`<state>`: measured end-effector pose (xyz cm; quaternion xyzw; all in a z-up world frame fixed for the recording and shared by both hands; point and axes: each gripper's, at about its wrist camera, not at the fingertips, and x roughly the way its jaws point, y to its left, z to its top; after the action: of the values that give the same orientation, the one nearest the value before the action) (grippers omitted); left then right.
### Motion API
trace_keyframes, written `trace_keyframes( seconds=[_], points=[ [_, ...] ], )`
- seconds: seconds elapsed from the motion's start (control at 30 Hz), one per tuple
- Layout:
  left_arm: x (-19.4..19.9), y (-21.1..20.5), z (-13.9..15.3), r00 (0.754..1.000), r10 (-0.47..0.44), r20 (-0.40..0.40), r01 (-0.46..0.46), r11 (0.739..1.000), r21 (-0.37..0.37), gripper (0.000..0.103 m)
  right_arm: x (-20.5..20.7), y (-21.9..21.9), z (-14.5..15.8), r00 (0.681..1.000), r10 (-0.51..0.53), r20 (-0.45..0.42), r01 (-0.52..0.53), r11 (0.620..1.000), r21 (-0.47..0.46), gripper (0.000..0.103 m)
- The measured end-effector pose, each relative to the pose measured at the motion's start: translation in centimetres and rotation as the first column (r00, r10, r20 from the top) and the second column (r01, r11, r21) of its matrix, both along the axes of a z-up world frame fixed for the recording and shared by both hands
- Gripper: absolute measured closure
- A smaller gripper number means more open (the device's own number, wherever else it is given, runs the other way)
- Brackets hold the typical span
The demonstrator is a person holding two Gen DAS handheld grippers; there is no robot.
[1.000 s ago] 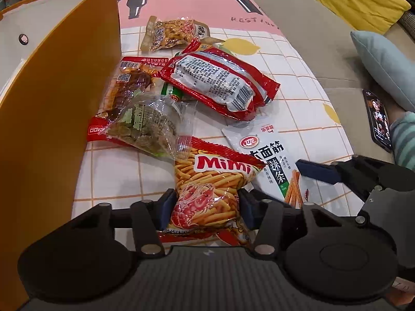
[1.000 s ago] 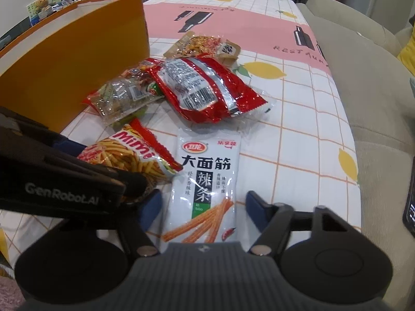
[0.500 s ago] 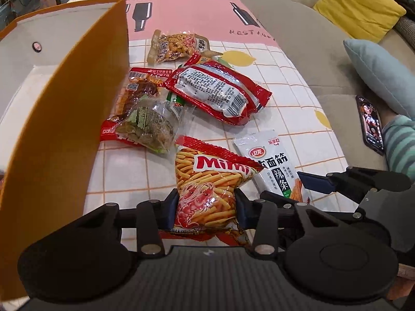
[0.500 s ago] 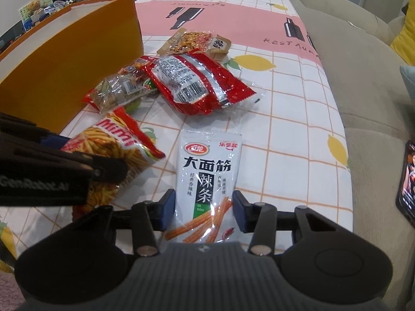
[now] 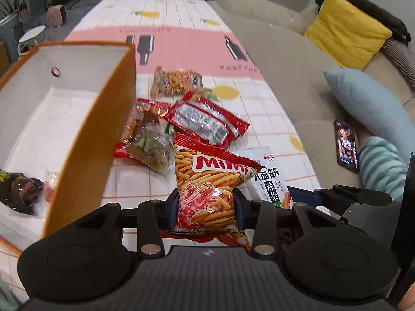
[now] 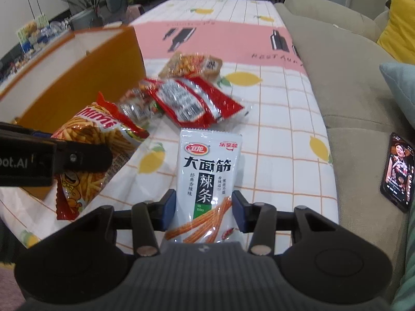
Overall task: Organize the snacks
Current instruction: 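Carry both packets into the box and open both tools to release them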
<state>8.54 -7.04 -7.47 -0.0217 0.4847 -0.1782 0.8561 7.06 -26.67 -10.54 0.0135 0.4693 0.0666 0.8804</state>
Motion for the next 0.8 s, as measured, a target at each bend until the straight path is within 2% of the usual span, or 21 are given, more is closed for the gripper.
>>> trace_keyframes(
  seconds=[0.27,0.53,0.67,0.8],
  points=[
    [-0.6,3.0,3.3,0.997,0.069,0.038,-0.068,0.998,-0.007,0.058,-1.2,1.9,4.6,0.992,0.040,0.116,-0.044,0.998,0.034,0.059],
    [0.8,7.2,8.1,0.990,0.101,0.101,-0.100,0.995,-0.018,0.058,-0.4,4.4,9.5,0.971,0.106,0.212,-0.129,0.987,0.099,0.059],
    [2.1,9.4,10.9,0.986,0.100,0.135,-0.102,0.995,0.007,0.058,1.0,6.4,11.8,0.958,0.150,0.244,-0.186,0.973,0.133,0.059],
    [3.4,11.0,12.7,0.984,0.085,0.159,-0.096,0.993,0.064,0.058,2.6,9.1,13.7,0.938,0.208,0.276,-0.250,0.960,0.124,0.059]
  ],
)
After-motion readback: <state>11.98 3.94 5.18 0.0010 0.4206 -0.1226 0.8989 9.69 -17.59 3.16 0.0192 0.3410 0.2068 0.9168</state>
